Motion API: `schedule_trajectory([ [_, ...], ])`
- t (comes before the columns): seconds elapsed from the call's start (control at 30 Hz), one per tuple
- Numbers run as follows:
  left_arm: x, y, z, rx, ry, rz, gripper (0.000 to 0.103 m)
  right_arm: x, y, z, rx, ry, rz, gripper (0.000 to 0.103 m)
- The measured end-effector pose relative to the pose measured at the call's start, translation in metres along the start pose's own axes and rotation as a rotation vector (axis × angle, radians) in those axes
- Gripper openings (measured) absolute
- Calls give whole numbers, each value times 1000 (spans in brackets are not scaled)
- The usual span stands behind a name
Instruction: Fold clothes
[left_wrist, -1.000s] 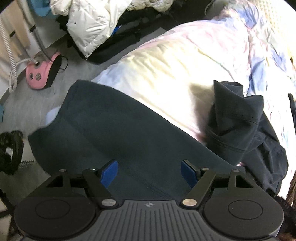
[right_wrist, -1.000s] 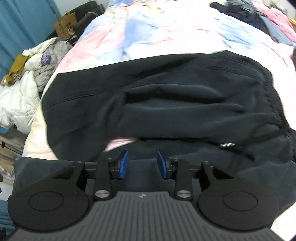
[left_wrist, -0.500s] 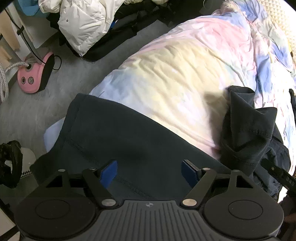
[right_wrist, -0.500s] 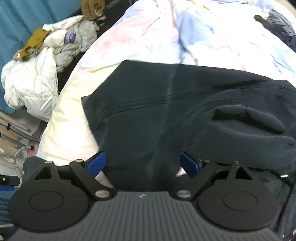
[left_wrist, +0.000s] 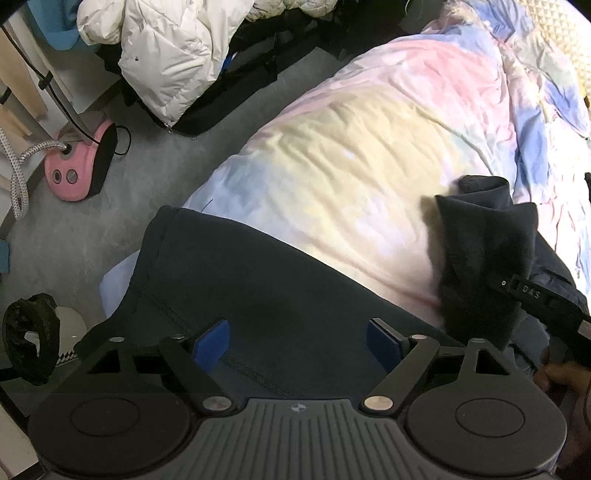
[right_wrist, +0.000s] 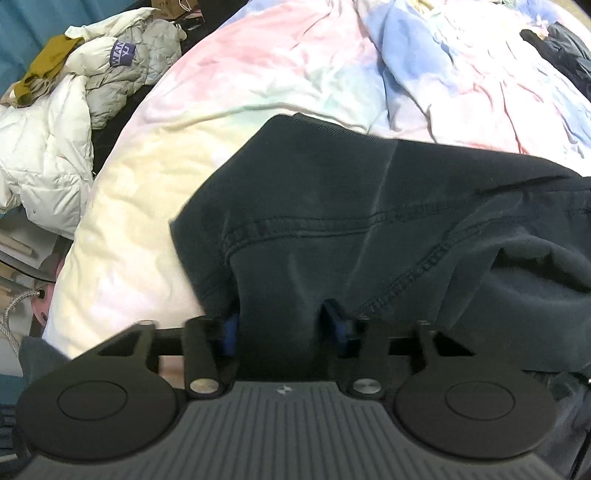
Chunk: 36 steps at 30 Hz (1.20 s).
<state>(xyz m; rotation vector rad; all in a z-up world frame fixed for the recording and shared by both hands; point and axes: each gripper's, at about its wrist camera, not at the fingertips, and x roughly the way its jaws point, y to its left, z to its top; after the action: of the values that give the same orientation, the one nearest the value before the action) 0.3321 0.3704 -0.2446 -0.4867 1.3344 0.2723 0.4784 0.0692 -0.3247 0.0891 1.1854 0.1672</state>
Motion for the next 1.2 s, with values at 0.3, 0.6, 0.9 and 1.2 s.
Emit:
schedule_trajectory([
  [0.3,-5,-29,-6,-16,-7,6,86,-52,-51,11,121,-136,76,6],
  [0.6,14,-113,0,101,9,-14,86,-105,-165,18,321,-237,116,6],
  [0.9,45,-190,0,113,54,-144,86,-100,-294,10,477,-204,41,7],
  [1.2,99,-247,16,-11,106,-322,85,-43,-357,-6,544,-52,85,18],
])
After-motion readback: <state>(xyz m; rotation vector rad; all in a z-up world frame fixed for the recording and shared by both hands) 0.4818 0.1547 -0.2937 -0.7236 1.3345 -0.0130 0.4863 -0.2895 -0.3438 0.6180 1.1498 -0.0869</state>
